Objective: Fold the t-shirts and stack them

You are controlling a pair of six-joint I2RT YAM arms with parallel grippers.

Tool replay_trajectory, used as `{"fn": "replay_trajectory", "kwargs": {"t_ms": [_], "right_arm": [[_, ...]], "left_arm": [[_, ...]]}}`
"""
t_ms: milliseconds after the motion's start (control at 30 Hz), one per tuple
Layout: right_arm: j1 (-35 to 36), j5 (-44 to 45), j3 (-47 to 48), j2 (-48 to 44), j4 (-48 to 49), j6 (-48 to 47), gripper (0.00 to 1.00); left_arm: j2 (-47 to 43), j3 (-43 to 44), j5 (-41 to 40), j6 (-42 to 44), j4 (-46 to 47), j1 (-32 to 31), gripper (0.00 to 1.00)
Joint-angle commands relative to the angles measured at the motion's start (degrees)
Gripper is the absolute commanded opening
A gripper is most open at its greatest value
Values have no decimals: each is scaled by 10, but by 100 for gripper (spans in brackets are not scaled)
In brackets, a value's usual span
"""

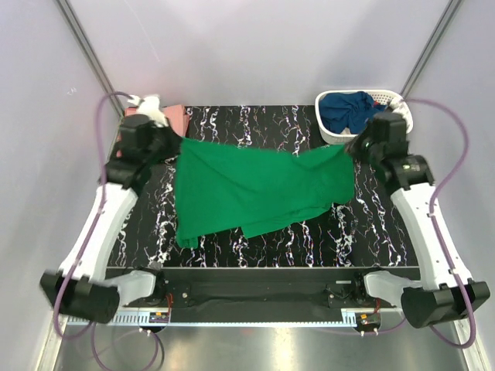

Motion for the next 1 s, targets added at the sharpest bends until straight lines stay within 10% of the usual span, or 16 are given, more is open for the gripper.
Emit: {"fn": "replay_trajectory", "kwargs": {"t_ms": [0, 367, 967], "right_arm": [[-8, 77, 159, 4, 16, -21, 0], [-9, 41, 453, 46, 76, -74, 0], [-8, 16, 451, -271, -16, -63, 0]], "left_arm": [[-81, 72, -80, -8, 5, 10, 0], [-175, 212, -99, -25, 58, 12, 0], [-419, 222, 76, -121, -53, 18, 0]]}}
